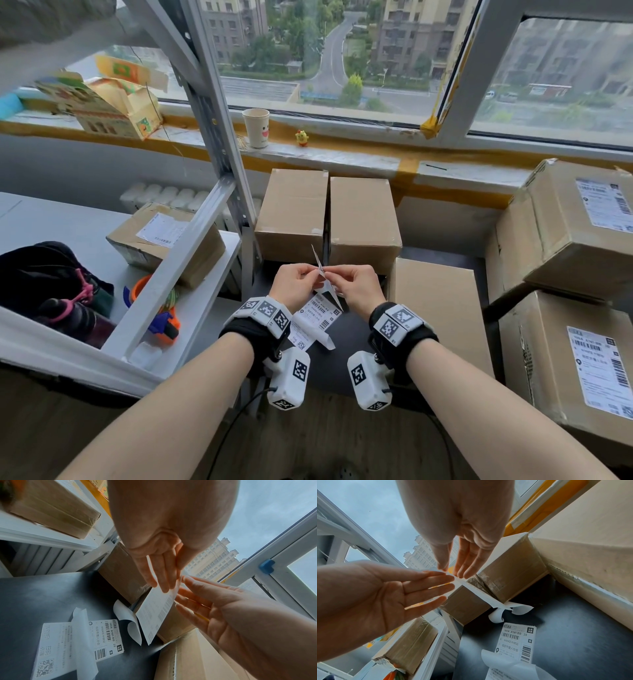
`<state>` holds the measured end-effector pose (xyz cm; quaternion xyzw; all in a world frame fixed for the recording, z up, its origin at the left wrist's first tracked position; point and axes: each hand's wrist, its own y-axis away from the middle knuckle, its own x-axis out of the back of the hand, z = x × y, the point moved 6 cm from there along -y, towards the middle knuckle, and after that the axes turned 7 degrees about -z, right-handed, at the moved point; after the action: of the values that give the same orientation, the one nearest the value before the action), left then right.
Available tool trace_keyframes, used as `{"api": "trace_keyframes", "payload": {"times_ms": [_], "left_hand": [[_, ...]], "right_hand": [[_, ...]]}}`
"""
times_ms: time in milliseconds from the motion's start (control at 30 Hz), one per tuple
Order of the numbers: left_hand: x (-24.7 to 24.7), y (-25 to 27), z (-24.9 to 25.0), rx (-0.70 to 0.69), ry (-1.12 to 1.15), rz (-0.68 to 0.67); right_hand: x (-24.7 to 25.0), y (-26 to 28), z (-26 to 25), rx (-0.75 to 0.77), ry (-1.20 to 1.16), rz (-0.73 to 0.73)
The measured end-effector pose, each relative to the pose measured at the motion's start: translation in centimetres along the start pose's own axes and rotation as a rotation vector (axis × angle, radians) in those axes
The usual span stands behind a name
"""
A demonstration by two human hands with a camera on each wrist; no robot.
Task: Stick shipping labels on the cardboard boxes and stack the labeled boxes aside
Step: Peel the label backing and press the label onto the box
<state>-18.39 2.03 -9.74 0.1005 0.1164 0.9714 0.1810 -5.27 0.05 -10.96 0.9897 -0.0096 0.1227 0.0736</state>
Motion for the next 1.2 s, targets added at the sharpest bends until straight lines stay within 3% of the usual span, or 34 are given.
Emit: {"api": "trace_keyframes", "payload": {"times_ms": [267, 433, 600, 733, 900, 1200], "left_hand": [[0.3, -0.1, -0.1, -0.009, -0.085, 0.030], [0.4, 0.4, -0.3, -0.004, -0.127, 0.026], [1.3, 0.7, -1.3, 0.137, -0.282, 0.081], [1.1, 0.6, -2.4, 0.231, -0.282, -0.011], [0.7, 0.4, -1.8, 0.125, -0.305, -0.058], [0.0, -0.1, 0.1, 0.059, -0.061, -0.024]], "right_hand": [[0.1, 0.8, -0.8, 0.004, 0.056, -0.043], [0.9, 0.6, -0.4, -0.024, 0.084, 0.033], [2.0, 0.8, -0.4, -0.081, -0.086, 0.086], [2.8, 1.1, -0.8, -0.070, -0.162, 0.076], [4.1, 0.9, -0.3, -0.094, -0.145, 0.117], [4.5, 0.7, -0.2, -0.094, -0.039, 0.095]]}}
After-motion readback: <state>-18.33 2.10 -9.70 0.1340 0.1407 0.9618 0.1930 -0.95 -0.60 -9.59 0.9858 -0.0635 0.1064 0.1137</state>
